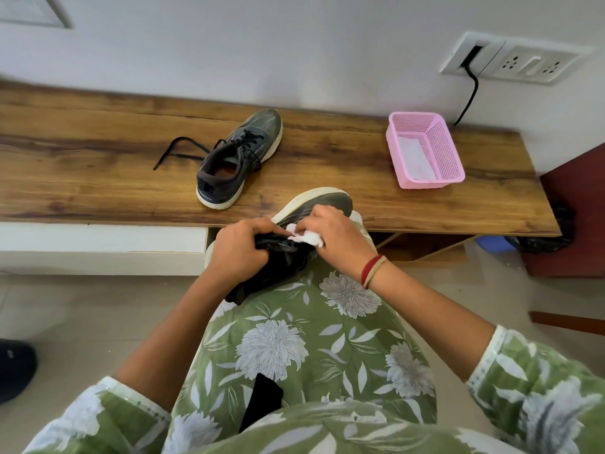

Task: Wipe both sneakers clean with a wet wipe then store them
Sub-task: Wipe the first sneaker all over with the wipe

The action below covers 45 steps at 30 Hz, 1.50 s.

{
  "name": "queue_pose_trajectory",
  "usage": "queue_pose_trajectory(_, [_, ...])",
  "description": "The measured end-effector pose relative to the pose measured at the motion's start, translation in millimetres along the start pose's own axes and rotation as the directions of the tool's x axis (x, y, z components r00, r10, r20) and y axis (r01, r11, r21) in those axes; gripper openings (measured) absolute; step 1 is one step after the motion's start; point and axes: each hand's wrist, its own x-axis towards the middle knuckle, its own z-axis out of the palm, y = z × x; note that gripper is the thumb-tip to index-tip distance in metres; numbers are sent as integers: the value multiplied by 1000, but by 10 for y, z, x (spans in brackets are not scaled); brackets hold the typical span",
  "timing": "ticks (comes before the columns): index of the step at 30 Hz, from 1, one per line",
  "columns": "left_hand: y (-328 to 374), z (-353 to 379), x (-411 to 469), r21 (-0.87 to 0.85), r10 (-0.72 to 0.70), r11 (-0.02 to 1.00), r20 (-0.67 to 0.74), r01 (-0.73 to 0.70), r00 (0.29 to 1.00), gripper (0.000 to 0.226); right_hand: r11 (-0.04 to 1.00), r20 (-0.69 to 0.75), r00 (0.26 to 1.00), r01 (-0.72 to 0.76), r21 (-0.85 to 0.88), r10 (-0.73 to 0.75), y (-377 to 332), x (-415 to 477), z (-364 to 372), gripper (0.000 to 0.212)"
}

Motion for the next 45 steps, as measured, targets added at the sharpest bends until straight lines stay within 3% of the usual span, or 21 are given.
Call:
queue_pose_trajectory(4, [0,14,13,-13,-1,1000,-15,1,1000,58,968,-147,957,-252,-6,249,227,145,-86,30])
queue_pose_trajectory(8, [-72,50,36,27,12,1000,-27,-11,1000,54,1000,11,1000,20,17,-20,-81,27,17,26])
queue_pose_trajectory(9, [-90,61,40,38,22,999,-24,-21,999,55,1000,4,1000,21,8,-21,-65,27,11,27])
queue_pose_trajectory(13, [-101,80,30,129,119,984,38,-123,992,65,966,-150,955,-257,16,257,177,147,-27,32])
queue_pose_trajectory(17, [-125,111,-39,363,182,901,178,-236,967,70,999,-28,1000,-9,-38,8,-72,35,54,26])
queue_pose_trajectory(18, [-133,125,-54,382,194,889,190,-254,962,71,998,-39,999,-17,-56,15,-32,37,19,27])
queue_pose_trajectory(22, [-103,132,-60,299,221,920,144,-255,964,71,954,-196,941,-293,-62,277,252,137,-81,33])
queue_pose_trajectory(23, [-110,128,-48,275,216,930,128,-244,968,70,959,-184,946,-280,-38,268,194,127,-65,33])
queue_pose_trajectory(26, [-127,106,-22,241,202,944,112,-223,973,66,999,-19,1000,-9,-36,9,-16,25,31,30])
queue_pose_trajectory(27, [-128,103,-14,234,199,947,112,-221,973,65,998,-12,1000,11,-57,-11,2,22,5,29])
queue_pose_trajectory(31, [-123,107,6,198,195,957,108,-213,975,65,951,-178,937,-308,-19,300,299,98,-36,30])
queue_pose_trajectory(35, [-136,93,24,153,171,972,72,-181,983,62,973,-25,990,-130,190,137,60,4,48,23])
queue_pose_trajectory(36, [-132,92,24,136,165,976,59,-171,985,61,937,-32,982,-165,308,183,46,-6,7,20])
queue_pose_trajectory(37, [-123,93,19,119,156,980,46,-161,987,61,833,-66,942,-257,489,329,86,10,-64,18])
queue_pose_trajectory(38, [-113,96,16,109,147,983,35,-150,988,61,628,-58,855,-331,705,516,155,30,-165,19])
queue_pose_trajectory(39, [-101,94,15,104,141,984,27,-143,990,61,357,7,754,-319,878,657,248,48,-263,20])
queue_pose_trajectory(40, [-88,87,15,104,135,985,25,-137,991,60,108,104,680,-262,959,726,343,56,-345,19])
queue_pose_trajectory(41, [-71,80,19,107,128,986,25,-130,991,60,-53,178,637,-210,976,750,443,62,-402,17])
queue_pose_trajectory(43, [-33,58,25,111,113,987,22,-115,993,60,-178,261,605,-194,965,753,583,80,-442,9])
queue_pose_trajectory(45, [-11,47,28,116,108,987,19,-109,994,60,-133,257,613,-241,961,747,616,86,-436,9])
